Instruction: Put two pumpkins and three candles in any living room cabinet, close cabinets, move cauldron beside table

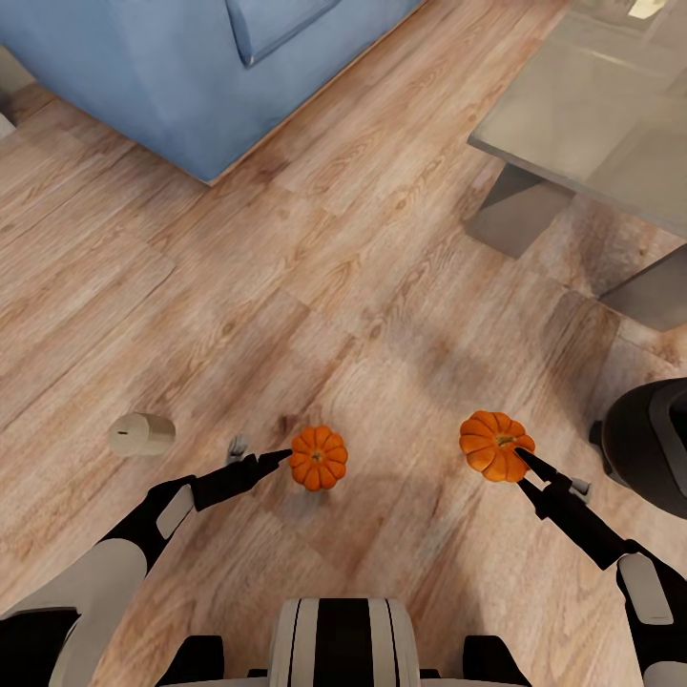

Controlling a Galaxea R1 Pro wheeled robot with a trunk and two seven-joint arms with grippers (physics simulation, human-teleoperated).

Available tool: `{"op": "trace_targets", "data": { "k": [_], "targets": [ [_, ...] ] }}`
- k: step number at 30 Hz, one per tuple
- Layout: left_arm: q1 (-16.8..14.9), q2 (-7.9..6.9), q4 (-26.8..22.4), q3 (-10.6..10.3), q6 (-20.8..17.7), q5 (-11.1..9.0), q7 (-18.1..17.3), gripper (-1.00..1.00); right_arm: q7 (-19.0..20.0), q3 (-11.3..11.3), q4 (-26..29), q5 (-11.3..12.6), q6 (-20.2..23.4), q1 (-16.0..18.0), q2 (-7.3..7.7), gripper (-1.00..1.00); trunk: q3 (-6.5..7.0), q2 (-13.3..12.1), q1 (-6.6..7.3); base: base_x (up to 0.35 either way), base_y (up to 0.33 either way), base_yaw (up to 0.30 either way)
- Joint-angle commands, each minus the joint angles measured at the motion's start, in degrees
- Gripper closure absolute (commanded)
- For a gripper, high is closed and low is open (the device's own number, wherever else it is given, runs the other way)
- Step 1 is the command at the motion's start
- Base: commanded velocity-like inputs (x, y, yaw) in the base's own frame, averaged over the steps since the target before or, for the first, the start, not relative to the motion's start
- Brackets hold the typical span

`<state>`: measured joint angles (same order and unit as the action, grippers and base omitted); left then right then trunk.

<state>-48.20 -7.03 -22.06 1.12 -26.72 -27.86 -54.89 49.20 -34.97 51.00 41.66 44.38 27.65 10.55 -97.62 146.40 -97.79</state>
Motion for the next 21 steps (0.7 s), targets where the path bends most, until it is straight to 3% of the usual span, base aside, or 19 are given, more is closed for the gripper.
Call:
{"op": "trace_targets", "data": {
  "k": [1,21],
  "targets": [
    [0.0,0.0,0.0,0.1,-0.5,-0.2,-0.1,-1.0,0.1,-0.1,0.0,0.2,0.4,0.0,-0.01,1.0,-0.03,0.0,0.01,0.055,-0.084,0.0],
    [0.0,0.0,0.1,0.1,-0.5,-0.2,0.2,-1.0,0.1,-0.1,0.0,0.2,0.4,0.0,-0.01,1.0,-0.03,0.0,0.01,0.004,-0.088,0.0]
  ]
}}
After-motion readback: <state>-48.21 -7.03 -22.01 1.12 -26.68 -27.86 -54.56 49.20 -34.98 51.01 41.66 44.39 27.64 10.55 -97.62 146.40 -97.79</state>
